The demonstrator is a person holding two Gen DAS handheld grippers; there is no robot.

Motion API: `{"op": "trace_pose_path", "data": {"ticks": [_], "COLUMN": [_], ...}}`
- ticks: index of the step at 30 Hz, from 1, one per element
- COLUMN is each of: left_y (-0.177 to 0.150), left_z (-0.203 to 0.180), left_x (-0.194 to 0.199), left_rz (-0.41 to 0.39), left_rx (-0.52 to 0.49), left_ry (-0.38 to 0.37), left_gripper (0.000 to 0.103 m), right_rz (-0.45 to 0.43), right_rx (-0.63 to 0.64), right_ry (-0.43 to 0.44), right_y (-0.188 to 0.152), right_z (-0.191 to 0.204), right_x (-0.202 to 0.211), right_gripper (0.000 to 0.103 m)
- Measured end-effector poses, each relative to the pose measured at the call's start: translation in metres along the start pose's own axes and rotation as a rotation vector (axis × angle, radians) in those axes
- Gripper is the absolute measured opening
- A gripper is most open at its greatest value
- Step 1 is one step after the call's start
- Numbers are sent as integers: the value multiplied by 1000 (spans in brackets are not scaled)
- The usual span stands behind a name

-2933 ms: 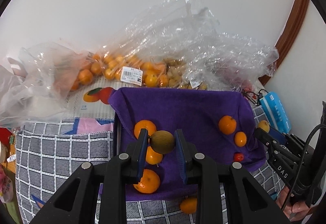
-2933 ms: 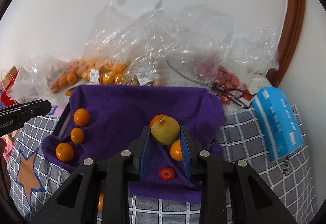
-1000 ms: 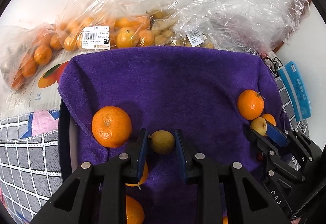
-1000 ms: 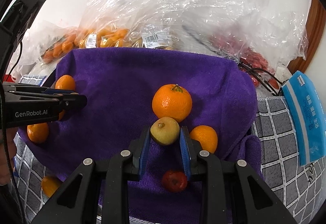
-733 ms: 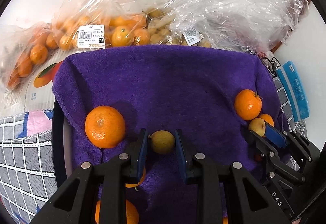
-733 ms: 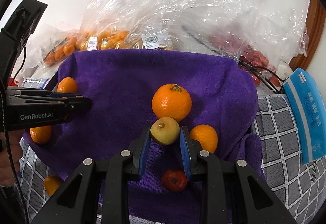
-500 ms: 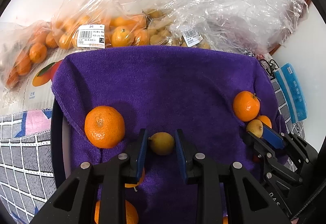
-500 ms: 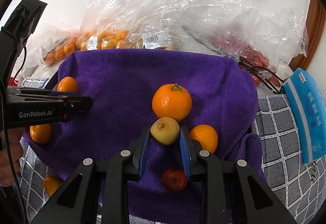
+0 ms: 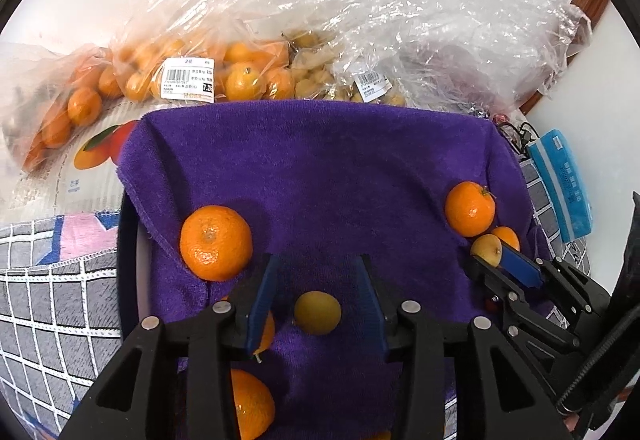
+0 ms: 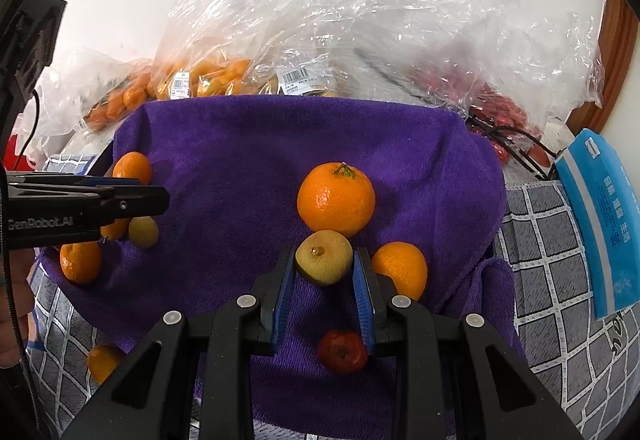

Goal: Organize fruits
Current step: 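Withdraw both open grippers from the towel toward the loose mandarins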

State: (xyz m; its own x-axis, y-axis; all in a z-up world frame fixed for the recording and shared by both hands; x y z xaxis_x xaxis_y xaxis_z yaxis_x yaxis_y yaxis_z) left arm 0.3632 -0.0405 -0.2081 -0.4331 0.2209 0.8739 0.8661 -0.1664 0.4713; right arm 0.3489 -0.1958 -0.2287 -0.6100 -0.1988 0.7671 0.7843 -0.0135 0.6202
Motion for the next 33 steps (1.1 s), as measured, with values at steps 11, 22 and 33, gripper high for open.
{"op": "trace_pose_path", "data": {"ticks": [11, 22, 33], "left_y": [-3, -14, -35], "left_z": [6, 11, 9], "left_x": [28, 64, 102], "left_rz": [-40, -88, -139], "left_rx": [12, 20, 13], "left_ry": [-1, 4, 1], "left_gripper": [44, 47, 51], "right_rz": [3, -47, -95], "right_rx": [-14, -40, -77], "right_ry": [-2, 15, -7], "right_y": [2, 2, -5], "right_z": [-3, 4, 7], "right_x": [3, 42, 84], "right_gripper": [47, 61, 74]}}
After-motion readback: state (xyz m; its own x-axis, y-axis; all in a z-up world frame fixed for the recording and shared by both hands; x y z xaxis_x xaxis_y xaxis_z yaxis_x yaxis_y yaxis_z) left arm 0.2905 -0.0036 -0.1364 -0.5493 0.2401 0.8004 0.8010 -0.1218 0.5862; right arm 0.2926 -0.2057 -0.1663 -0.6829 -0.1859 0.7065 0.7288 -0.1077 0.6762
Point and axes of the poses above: each gripper's, at about its wrist camera, not at the fingertips, and x roughly against the way its jaws point, z to its left, y to its top, the point moved 9 cm from there along -x, roughly the way its jaws point, and after that the axes turned 7 degrees about -x, right-handed, at the moved point
